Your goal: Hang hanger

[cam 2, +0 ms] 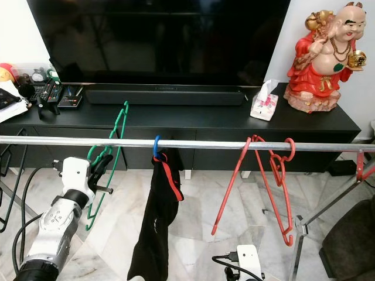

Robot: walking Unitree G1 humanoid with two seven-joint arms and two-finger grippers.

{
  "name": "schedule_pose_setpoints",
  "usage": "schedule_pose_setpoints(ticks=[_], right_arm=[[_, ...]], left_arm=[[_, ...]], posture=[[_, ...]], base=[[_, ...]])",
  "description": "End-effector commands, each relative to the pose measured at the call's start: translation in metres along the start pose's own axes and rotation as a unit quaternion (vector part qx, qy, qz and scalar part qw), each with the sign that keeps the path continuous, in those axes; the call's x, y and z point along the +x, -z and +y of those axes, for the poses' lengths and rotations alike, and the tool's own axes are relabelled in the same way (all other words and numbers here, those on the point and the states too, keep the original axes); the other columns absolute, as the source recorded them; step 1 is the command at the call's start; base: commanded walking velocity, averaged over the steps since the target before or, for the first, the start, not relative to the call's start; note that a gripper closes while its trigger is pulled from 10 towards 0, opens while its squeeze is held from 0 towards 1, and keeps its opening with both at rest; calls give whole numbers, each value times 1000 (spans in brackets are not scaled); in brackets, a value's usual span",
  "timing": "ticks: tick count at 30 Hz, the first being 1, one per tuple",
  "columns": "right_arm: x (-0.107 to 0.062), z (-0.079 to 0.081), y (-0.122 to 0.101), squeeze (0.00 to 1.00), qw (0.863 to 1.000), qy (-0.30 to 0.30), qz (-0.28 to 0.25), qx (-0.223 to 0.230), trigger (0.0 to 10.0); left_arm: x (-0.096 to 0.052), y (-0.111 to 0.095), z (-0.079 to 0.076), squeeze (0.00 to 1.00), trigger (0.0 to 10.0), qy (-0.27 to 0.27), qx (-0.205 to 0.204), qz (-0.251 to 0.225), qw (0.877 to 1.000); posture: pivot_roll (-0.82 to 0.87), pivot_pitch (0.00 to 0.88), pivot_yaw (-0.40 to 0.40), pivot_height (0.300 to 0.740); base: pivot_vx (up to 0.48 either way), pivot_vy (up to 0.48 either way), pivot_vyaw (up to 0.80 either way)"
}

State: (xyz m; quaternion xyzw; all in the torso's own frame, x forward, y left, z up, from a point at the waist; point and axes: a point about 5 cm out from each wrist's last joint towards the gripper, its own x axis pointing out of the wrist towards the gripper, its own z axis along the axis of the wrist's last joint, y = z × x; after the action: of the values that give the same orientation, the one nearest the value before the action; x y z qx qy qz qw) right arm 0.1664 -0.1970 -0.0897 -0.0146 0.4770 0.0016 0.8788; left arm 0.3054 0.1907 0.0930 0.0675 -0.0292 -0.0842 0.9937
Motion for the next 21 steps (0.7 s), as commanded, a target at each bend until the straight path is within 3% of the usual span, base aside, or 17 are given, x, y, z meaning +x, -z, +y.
schedule_pose_setpoints(ticks=[1,5,12,21], right_arm=[[0,0,-1,0,1000,1,-2,-1,10000],[0,0,-1,0,1000,2,-1,-1,10000],[0,0,-1,0,1000,1,-1,-2,10000],[0,0,-1,0,1000,1,0,-2,10000]], left_arm=[[7,-3,1,0,10000,-7,9,10,1000],[9,-1,6,0,10000,-33,12,26,999],[17,0,12,0,10000,-86,-27,52,995],[22,14,-4,0,10000,-56,-22,106,993]], posture=[[-47,0,-38,740],[-47,0,-38,740],[-51,0,-39,740],[-56,0,-35,740]], base=[[0,0,0],[0,0,0],[0,0,0],[0,0,0]])
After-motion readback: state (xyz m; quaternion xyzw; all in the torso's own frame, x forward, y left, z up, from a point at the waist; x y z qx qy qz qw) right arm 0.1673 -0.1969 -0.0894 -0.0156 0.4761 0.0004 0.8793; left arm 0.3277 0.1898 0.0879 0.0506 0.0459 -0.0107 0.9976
